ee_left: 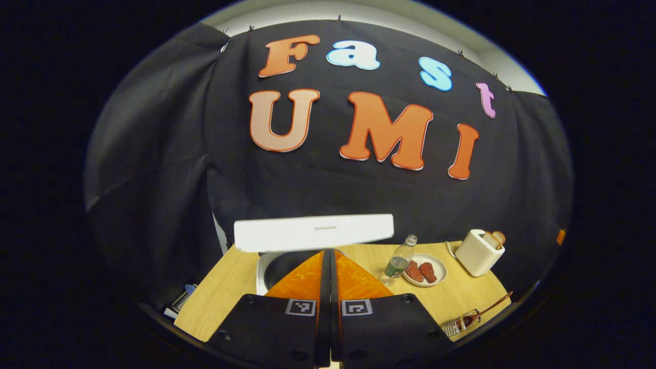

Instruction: Close the left gripper, press the button to open the rice cooker; take a wooden spoon from the chopstick holder with the right hand, scoop a spoonful of rice and pour it into the rice cooker, then put the wooden spoon back into the chopstick holder.

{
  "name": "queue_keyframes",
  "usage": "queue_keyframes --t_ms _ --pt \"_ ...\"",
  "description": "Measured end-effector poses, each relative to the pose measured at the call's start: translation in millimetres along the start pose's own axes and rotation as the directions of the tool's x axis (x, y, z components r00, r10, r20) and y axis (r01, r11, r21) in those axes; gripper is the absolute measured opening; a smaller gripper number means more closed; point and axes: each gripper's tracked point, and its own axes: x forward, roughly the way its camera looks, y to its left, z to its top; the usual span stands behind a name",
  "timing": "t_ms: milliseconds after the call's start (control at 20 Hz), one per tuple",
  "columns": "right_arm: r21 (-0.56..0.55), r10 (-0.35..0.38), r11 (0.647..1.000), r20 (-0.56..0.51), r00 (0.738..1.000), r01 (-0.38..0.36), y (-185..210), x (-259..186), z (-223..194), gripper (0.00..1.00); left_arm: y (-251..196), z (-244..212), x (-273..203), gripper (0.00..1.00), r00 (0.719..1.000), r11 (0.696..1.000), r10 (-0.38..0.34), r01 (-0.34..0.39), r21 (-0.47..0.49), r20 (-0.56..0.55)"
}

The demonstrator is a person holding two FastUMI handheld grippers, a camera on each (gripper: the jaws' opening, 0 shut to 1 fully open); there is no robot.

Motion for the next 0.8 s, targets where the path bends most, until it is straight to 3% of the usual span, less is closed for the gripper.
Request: queue_keyframes --t_ms 200,500,800 --pt "0.007 0.010 1.000 0.019 1.000 -0.010 1.2 -2.6 4.3 0.95 5.8 37.8 -45.7 0.05 0.998 1.000 -0.001 0.002 -0.015 0.064" --pt "0.017 0.020 1.000 0.035 0.999 -0.021 2.2 -3.4 -8.1 0.95 25.3 49.9 -97.2 0.05 0.994 0.999 0.047 -0.047 -0.010 0.102" --pt "0.057 0.033 0.998 -0.018 0.999 -0.032 0.4 3.1 -52.7 0.95 47.9 50.7 -151.0 0.05 0.986 0.996 0.087 -0.087 -0.007 0.142"
